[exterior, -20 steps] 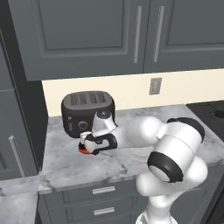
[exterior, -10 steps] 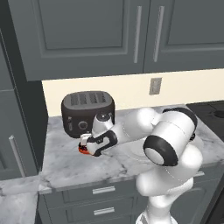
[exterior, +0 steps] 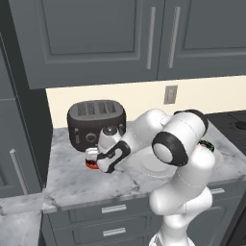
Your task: Place the pastries on the plates.
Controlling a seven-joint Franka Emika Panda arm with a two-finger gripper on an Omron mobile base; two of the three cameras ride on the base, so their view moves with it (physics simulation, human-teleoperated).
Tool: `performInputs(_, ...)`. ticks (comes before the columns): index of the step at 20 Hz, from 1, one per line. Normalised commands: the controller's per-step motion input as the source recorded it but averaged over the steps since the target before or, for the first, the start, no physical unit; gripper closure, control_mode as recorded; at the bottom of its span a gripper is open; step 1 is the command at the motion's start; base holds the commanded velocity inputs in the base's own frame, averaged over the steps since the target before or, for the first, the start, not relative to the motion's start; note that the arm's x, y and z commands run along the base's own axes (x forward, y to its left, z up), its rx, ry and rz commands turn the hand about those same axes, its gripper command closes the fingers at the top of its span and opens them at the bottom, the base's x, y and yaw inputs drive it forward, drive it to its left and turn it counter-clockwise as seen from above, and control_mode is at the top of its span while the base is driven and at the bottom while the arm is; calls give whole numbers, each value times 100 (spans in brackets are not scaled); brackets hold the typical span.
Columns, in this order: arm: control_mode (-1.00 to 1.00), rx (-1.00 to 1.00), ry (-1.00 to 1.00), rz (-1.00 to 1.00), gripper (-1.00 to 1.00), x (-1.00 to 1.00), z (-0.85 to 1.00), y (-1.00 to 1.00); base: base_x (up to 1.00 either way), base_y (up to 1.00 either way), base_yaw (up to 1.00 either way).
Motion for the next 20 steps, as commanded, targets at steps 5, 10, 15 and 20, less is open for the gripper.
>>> performInputs(5,-100,0,1,0,100,0,-35,9,0,0,0)
performInputs(10,-100,3,-1,0,100,0,20,-1,0,0,0)
performInputs(15,-100,4,-9,-5,100,-19,78,-48,0,0,0)
performInputs(20,-100,-2,-3,-10,100,-26,42,-95,0,0,0)
